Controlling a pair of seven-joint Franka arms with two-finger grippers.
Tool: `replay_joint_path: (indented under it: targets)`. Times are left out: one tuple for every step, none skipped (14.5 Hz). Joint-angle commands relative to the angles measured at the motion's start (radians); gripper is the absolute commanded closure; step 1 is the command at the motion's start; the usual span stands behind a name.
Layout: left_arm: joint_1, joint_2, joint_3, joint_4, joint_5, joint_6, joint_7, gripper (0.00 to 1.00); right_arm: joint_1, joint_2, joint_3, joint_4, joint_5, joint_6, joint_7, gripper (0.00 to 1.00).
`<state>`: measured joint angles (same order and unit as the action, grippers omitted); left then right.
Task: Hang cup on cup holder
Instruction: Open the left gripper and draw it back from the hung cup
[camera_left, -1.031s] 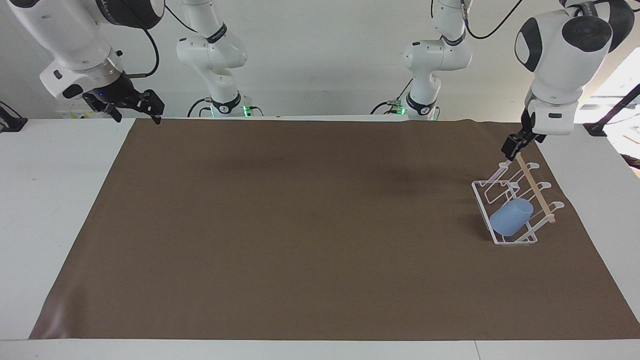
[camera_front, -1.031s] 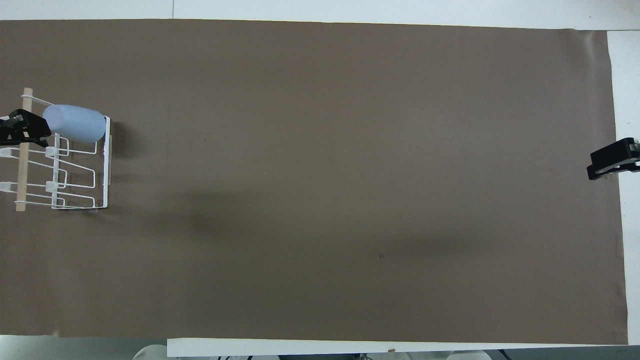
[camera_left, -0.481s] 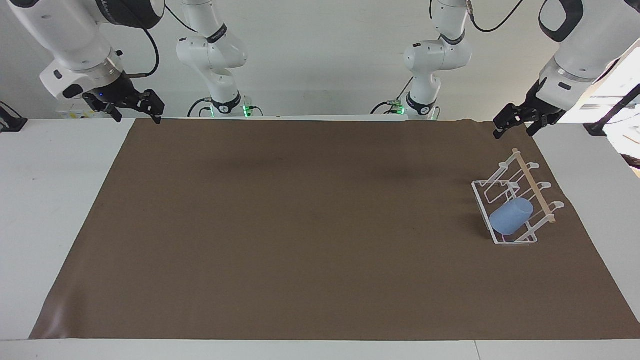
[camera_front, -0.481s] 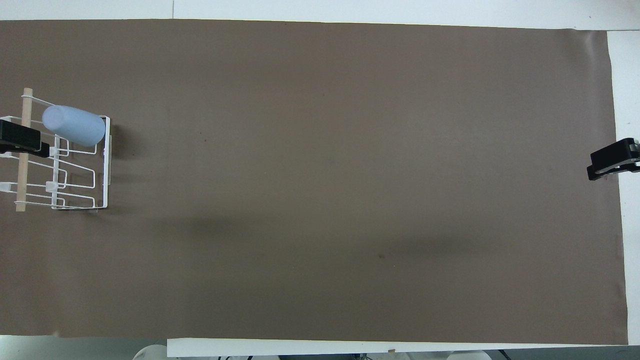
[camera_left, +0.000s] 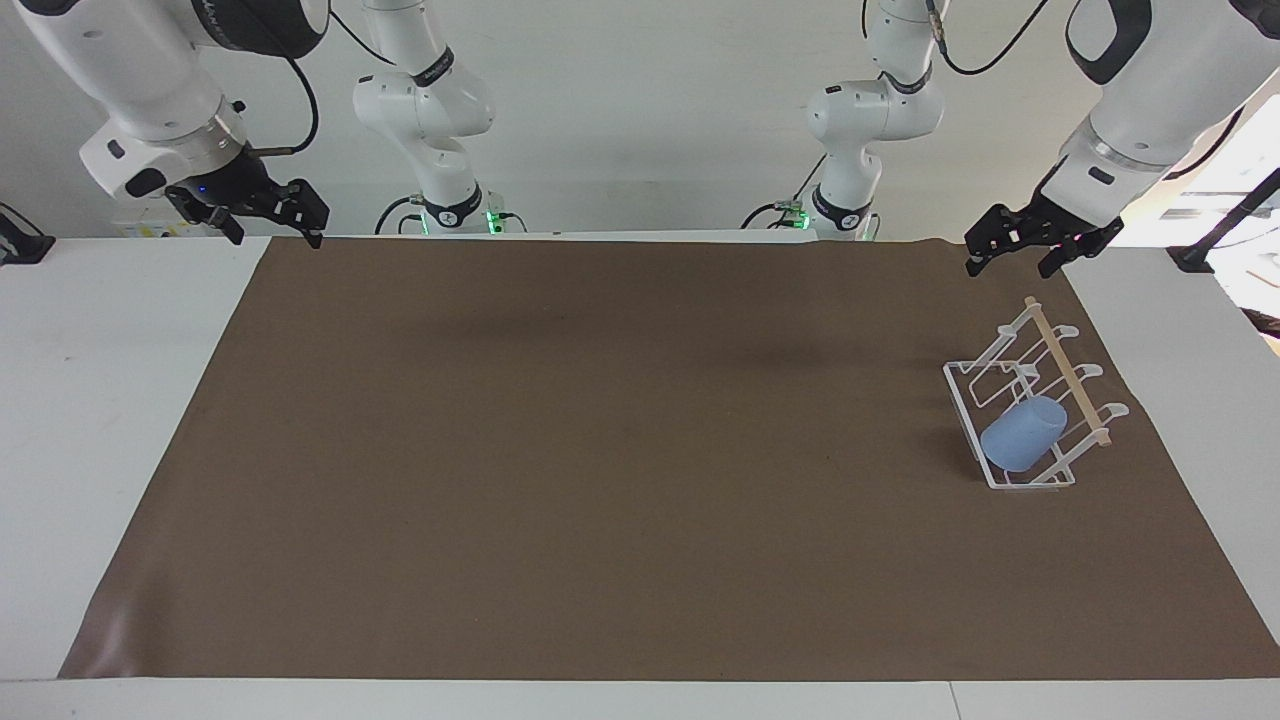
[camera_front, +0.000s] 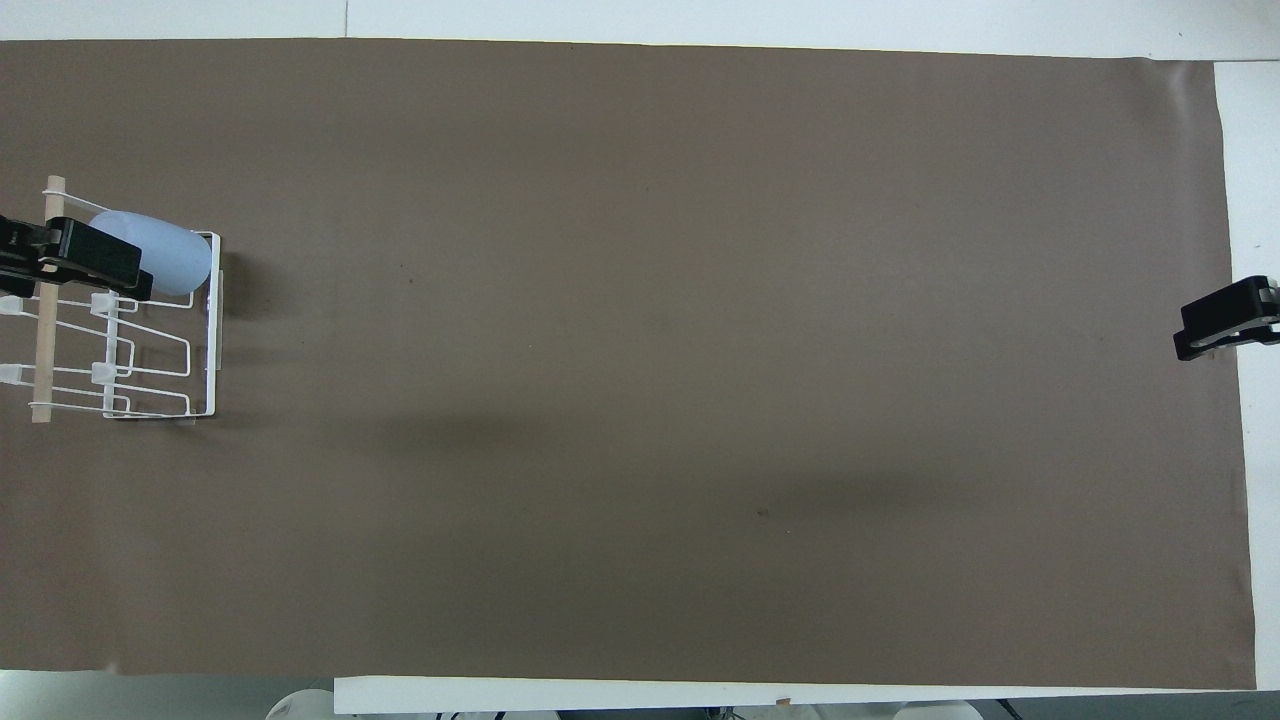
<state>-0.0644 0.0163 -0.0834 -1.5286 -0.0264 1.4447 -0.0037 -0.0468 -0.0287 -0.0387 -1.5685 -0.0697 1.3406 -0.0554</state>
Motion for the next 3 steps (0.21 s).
replay_joint_path:
  targets:
    - [-0.018,0.01,0.027,0.031,0.013,-0.027,0.017,0.0,-0.008,-0.022,0.003,-0.025,0.008,0.011,-0.021,0.01]
    - [-0.018,0.01,0.027,0.031,0.013,-0.03,0.017,0.0,-0.008,-0.022,0.003,-0.025,0.008,0.011,-0.021,0.01]
    - [-0.017,0.01,0.028,0.031,0.016,-0.027,0.019,0.0,-0.008,-0.022,0.003,-0.025,0.008,0.011,-0.021,0.01]
